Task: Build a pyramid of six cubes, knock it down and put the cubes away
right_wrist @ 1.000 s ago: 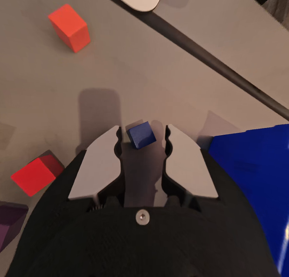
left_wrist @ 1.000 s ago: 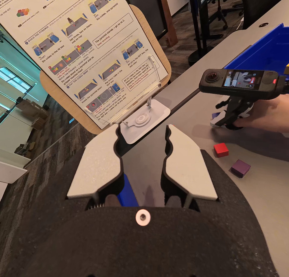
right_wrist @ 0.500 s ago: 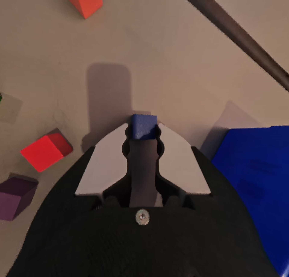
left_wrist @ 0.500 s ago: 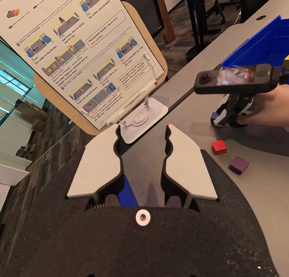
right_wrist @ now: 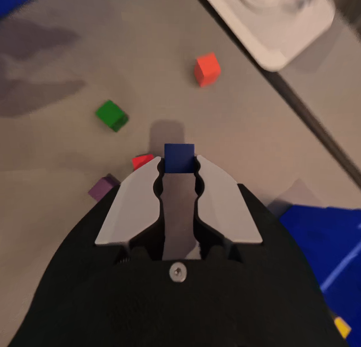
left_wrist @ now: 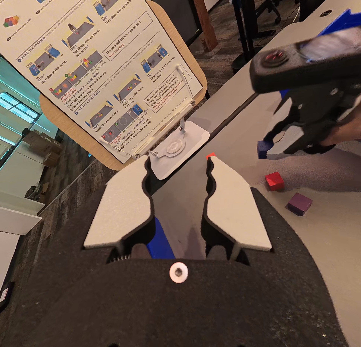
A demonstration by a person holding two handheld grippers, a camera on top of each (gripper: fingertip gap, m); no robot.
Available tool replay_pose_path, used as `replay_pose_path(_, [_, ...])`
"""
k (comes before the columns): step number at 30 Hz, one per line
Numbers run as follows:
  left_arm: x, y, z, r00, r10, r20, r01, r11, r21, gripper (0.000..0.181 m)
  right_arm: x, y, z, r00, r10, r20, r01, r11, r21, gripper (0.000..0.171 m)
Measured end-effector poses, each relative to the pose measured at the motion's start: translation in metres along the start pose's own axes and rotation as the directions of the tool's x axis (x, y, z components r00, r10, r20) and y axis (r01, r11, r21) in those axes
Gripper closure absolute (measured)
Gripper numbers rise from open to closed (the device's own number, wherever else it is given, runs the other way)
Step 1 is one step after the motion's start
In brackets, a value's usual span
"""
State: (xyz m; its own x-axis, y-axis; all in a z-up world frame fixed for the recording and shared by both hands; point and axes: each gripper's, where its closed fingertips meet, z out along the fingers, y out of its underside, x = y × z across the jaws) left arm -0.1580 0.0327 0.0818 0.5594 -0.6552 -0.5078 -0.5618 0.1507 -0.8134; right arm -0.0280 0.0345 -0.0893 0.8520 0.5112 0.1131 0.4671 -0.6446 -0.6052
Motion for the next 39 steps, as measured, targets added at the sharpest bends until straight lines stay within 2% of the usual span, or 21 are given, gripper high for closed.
replay_pose_path(4, [-0.001,0.001,0.000,1.000,-0.002,-0.003,0.002,1.000,-0.001,0.127,-0.022,-0.031,-0.052,0.954,-0.299,-0.017,0.298,0.938,0.178,0.141])
replay_pose_path(8, [-0.001,0.001,-0.002,1.000,0.003,-0.001,-0.003,1.000,-0.003,0.127,-0.001,-0.018,-0.089,0.927,-0.363,-0.100,0.374,0.918,0.134,0.142])
replay_pose_path(11, [-0.001,0.000,-0.004,1.000,0.005,-0.003,-0.005,1.000,0.001,0.127,0.051,0.010,-0.114,0.954,-0.237,-0.186,0.253,0.965,0.070,0.141])
replay_pose_path(14, [-0.002,-0.003,-0.007,1.000,0.003,-0.003,-0.003,1.000,0.010,0.127,0.114,0.064,-0.127,0.968,0.027,-0.249,-0.029,1.000,-0.006,0.141])
replay_pose_path(16, [-0.001,-0.003,-0.007,1.000,0.000,-0.004,0.000,1.000,0.012,0.127,0.148,0.110,-0.121,0.941,0.152,-0.303,-0.189,0.977,-0.097,0.141])
replay_pose_path(18, [0.000,-0.002,-0.006,1.000,0.002,-0.005,-0.002,1.000,0.006,0.127,0.163,0.147,-0.103,0.919,0.258,-0.297,-0.318,0.932,-0.176,0.141])
replay_pose_path(22, [0.004,0.002,-0.001,1.000,0.014,-0.011,-0.014,1.000,-0.015,0.127,0.177,0.177,-0.065,0.877,0.376,-0.299,-0.447,0.866,-0.223,0.140])
replay_pose_path(26, [0.008,0.004,0.002,1.000,0.024,-0.017,-0.025,0.999,-0.025,0.127,0.178,0.187,-0.048,0.876,0.386,-0.289,-0.460,0.848,-0.262,0.140])
replay_pose_path(28, [0.010,0.005,0.004,0.999,0.027,-0.021,-0.028,0.999,-0.031,0.127,0.173,0.190,-0.044,0.887,0.384,-0.255,-0.448,0.847,-0.287,0.133])
replay_pose_path(30, [0.011,0.006,0.006,0.999,0.030,-0.022,-0.031,0.999,-0.036,0.127,0.171,0.182,-0.050,0.899,0.374,-0.230,-0.429,0.860,-0.278,0.125])
replay_pose_path(32, [0.011,0.007,0.006,0.999,0.033,-0.021,-0.034,0.999,-0.039,0.127,0.178,0.160,-0.067,0.895,0.350,-0.278,-0.409,0.892,-0.192,0.125])
replay_pose_path(34, [0.011,0.007,0.006,0.999,0.032,-0.021,-0.033,0.999,-0.039,0.127,0.184,0.125,-0.095,0.877,0.309,-0.369,-0.358,0.931,-0.072,0.126])
replay_pose_path(36, [0.011,0.007,0.006,0.999,0.036,-0.019,-0.037,0.999,-0.040,0.127,0.176,0.078,-0.125,0.865,0.233,-0.444,-0.228,0.971,0.067,0.126])
replay_pose_path(37, [0.010,0.007,0.006,0.999,0.038,-0.016,-0.038,0.998,-0.041,0.127,0.159,0.053,-0.134,0.881,0.205,-0.427,-0.165,0.978,0.130,0.125])
replay_pose_path(39, [0.008,0.007,0.005,0.999,0.036,-0.010,-0.037,0.998,-0.041,0.127,0.108,0.007,-0.133,0.946,0.161,-0.280,-0.089,0.964,0.251,0.123])
